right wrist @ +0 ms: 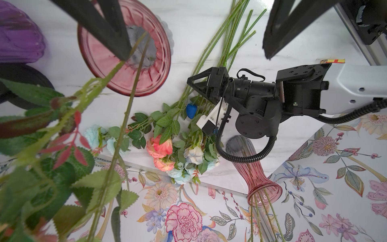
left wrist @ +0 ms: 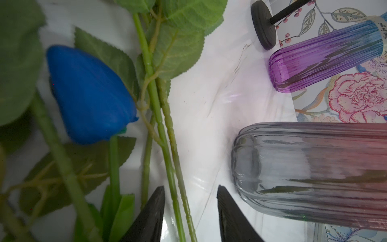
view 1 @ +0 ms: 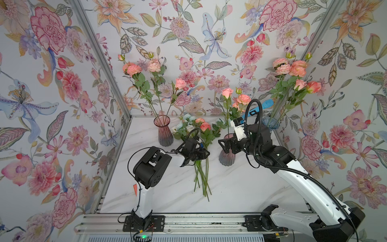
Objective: Place the pink flowers into the vase
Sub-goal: Pick up the flower at the center of the board.
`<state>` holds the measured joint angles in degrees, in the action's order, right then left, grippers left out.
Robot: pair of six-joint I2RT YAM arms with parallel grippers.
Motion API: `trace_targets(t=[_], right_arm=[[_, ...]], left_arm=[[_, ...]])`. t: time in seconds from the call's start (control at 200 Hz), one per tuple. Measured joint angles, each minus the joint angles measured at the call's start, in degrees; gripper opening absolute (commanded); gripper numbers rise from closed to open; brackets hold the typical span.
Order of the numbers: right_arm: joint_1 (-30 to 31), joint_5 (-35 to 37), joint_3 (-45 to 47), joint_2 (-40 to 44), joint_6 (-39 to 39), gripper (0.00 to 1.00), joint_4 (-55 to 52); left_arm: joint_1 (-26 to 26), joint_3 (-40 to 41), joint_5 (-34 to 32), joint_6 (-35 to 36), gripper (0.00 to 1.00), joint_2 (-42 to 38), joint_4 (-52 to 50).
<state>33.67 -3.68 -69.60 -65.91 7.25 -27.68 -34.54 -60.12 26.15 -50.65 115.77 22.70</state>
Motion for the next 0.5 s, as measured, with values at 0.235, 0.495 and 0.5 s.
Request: trace_targets(t=[0.235, 0.495, 0.5], right_arm=[[0.0, 0.0, 0.0, -0.2, 0.0, 0.99, 0.0], [-0.1, 0.2, 0.5, -0.2, 0.0, 0.99, 0.0], [-0.1, 0.2, 0.5, -0.2, 0.0, 0.99, 0.0]], left_arm=[[0.0, -0.6, -0.3, 0.3, 0.41, 0.6, -0.2], [0.3, -2.1, -1.0, 0.3, 0.36, 2.1, -0.2], [0.4, -2.2, -1.0, 0.3, 0.36, 2.1, -0.2]])
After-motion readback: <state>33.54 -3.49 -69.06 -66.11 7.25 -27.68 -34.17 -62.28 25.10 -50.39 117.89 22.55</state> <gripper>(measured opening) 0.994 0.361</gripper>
